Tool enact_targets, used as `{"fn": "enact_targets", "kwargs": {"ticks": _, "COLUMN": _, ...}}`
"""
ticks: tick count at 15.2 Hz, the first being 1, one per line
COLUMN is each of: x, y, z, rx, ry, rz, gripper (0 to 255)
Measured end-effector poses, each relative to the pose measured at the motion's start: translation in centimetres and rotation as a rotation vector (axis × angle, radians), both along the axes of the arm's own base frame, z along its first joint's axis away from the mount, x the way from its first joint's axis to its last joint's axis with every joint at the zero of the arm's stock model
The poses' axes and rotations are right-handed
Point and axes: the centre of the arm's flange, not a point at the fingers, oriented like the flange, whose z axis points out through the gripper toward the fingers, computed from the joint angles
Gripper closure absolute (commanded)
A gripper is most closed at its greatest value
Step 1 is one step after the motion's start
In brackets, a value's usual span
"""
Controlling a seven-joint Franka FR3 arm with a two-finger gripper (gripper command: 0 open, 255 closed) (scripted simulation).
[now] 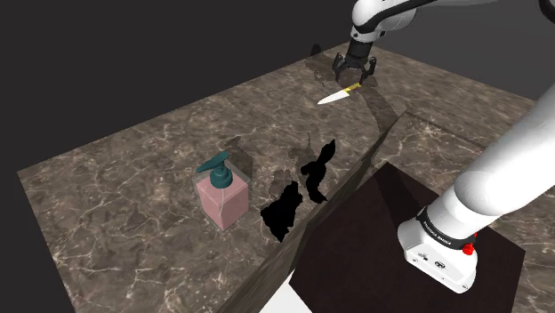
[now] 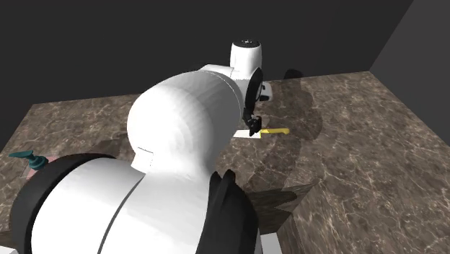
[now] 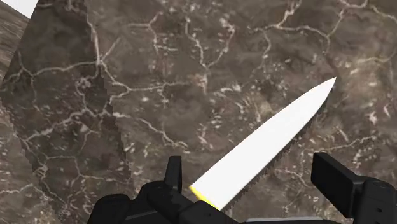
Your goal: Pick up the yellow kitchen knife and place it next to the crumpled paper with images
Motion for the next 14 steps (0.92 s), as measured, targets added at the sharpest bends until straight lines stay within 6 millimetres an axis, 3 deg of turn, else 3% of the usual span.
{"fn": "enact_targets", "kwargs": {"ticks": 8, "x": 3.9, "y": -7.9, "z": -3.8, "rx": -0.003, "ry": -0.049, "rz": -0.216, "gripper": 0}}
{"fn": "enact_targets", "kwargs": {"ticks": 14, "x": 4.2, "y": -9.0, "z": -6.6, "rx": -0.004, "ry": -0.053, "rz": -0.233, "gripper": 0}}
